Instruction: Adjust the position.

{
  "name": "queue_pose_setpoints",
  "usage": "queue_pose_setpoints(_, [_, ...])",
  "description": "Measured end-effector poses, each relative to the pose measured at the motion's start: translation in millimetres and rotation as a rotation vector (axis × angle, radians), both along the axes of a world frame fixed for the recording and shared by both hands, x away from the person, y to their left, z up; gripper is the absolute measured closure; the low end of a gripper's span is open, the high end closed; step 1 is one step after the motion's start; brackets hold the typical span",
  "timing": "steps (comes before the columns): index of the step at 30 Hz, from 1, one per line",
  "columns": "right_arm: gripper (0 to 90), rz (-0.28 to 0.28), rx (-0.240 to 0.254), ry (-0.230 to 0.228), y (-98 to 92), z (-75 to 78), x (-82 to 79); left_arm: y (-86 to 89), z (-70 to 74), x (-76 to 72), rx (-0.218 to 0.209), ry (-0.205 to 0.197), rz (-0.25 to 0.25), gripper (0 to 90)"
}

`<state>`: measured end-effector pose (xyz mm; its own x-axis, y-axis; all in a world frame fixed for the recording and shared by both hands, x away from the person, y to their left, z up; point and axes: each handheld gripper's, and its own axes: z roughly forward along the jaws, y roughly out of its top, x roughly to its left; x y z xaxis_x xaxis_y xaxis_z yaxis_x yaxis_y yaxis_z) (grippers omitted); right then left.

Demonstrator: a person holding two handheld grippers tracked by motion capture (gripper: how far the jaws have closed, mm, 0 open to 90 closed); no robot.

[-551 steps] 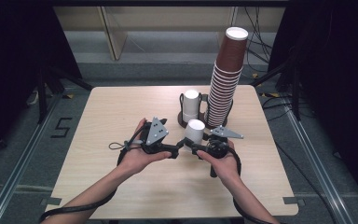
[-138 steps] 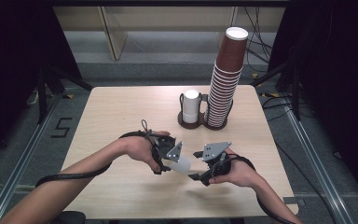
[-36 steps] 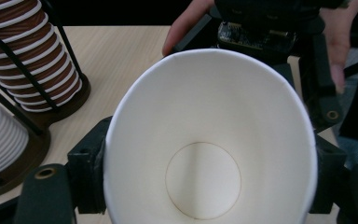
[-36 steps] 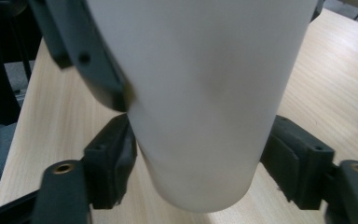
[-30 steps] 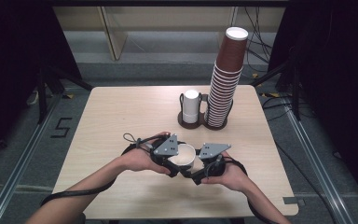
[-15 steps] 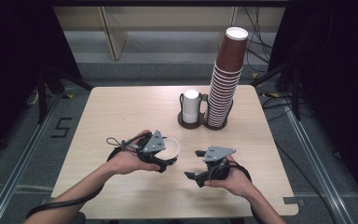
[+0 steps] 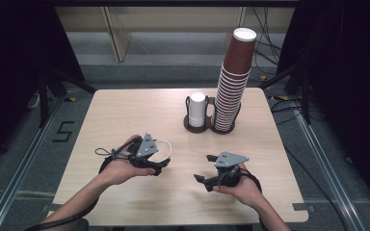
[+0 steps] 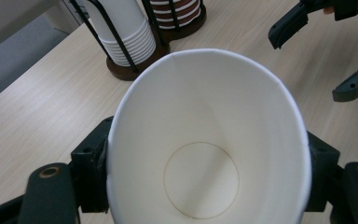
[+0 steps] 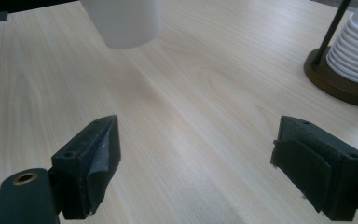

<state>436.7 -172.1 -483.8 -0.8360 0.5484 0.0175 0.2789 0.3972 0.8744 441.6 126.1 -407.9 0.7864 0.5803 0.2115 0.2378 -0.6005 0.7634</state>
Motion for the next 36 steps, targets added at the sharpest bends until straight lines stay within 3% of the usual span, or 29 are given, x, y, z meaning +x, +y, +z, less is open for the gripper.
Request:
queue_pose_setpoints(2, [15.3, -0.003, -0.011, -0.015, -1.5, -1.6, 1.1, 0.9, -1.4, -0.7, -0.022, -0.001, 0.015, 24.8])
queue_pose_setpoints(3, [15.3, -0.004, -0.005, -0.001, -1.2, -2.6, 0.3, 2.1, -0.5, -1.0, -0.005, 0.005, 0.019, 24.8])
queue_pose_setpoints(5, [15.3, -0.015, -0.004, 0.002, -1.5, -2.9, -0.7, 4.5, -2.2, -1.5, -0.026, 0.002, 0.034, 24.8])
queue_pose_setpoints(10, [15.3, -0.011, -0.007, -0.015, -2.5, -2.2, 0.7, 15.1, -4.0, -4.0, -0.017, -0.004, 0.054, 24.8])
queue_pose_setpoints(12, [15.3, -0.032, 0.006, 0.021, -2.9, -2.0, -1.2, 21.4, -6.0, -5.1, -0.018, -0.004, 0.075, 24.7])
queue_pose_setpoints(13, [15.3, -0.021, -0.002, -0.022, -4.1, -3.0, 1.6, 24.3, -7.0, -5.2, -0.016, -0.004, 0.092, 24.8])
queue_pose_setpoints(14, [15.3, -0.036, 0.006, 0.008, -4.5, -3.0, 0.0, 27.7, -7.9, -5.8, -0.020, -0.002, 0.094, 24.7])
queue_pose_setpoints(16, [15.3, -0.028, 0.002, -0.017, -6.3, -3.7, 1.7, 33.7, -9.0, -7.2, -0.027, 0.016, 0.104, 24.7])
queue_pose_setpoints(18, [15.3, -0.043, 0.007, 0.013, -6.6, -3.5, -1.2, 39.0, -10.4, -8.8, -0.049, 0.026, 0.121, 24.7])
queue_pose_setpoints(19, [15.3, -0.030, -0.005, -0.019, -8.6, -3.0, 1.1, 42.3, -10.6, -8.9, -0.041, 0.025, 0.125, 24.7])
queue_pose_setpoints(21, [15.3, -0.028, 0.000, 0.004, -9.0, -3.0, 0.6, 47.8, -11.1, -9.2, -0.041, 0.026, 0.142, 24.7])
queue_pose_setpoints(23, [15.3, -0.031, -0.004, -0.013, -9.7, -3.0, 1.3, 51.5, -11.5, -9.8, -0.046, 0.027, 0.161, 24.7])
queue_pose_setpoints(24, [15.3, -0.038, 0.003, 0.007, -9.4, -3.0, 0.4, 54.2, -11.3, -10.7, -0.040, 0.031, 0.170, 24.7])
queue_pose_setpoints(26, [15.3, -0.032, -0.004, -0.019, -9.9, -2.9, 2.0, 58.0, -11.3, -11.5, -0.035, 0.029, 0.180, 24.7])
queue_pose_setpoints(29, [15.3, -0.036, -0.004, -0.020, -10.5, -2.6, 1.6, 62.9, -12.0, -13.8, -0.044, 0.027, 0.204, 24.7])
queue_pose_setpoints(31, [15.3, -0.044, 0.010, 0.006, -10.3, -3.2, -0.3, 67.1, -11.2, -15.9, -0.035, 0.021, 0.227, 24.7])
queue_pose_setpoints(32, [15.3, -0.048, 0.012, 0.009, -11.1, -3.1, -0.4, 69.1, -10.7, -14.3, -0.027, -0.001, 0.213, 24.7])
queue_pose_setpoints(33, [15.3, -0.052, 0.012, 0.008, -11.3, -3.3, -1.0, 70.1, -11.4, -14.7, -0.042, -0.005, 0.222, 24.7])
queue_pose_setpoints(34, [15.3, -0.042, -0.004, -0.012, -13.4, -2.3, 0.9, 72.8, -10.6, -17.6, -0.024, 0.022, 0.245, 24.8])
queue_pose_setpoints(35, [15.3, -0.042, 0.001, -0.017, -13.4, -2.7, 1.4, 74.9, -10.7, -15.6, -0.020, 0.001, 0.226, 24.8])
queue_pose_setpoints(36, [15.3, -0.043, -0.001, -0.021, -13.7, -2.5, 1.9, 75.2, -11.7, -18.3, -0.034, 0.020, 0.256, 24.7])
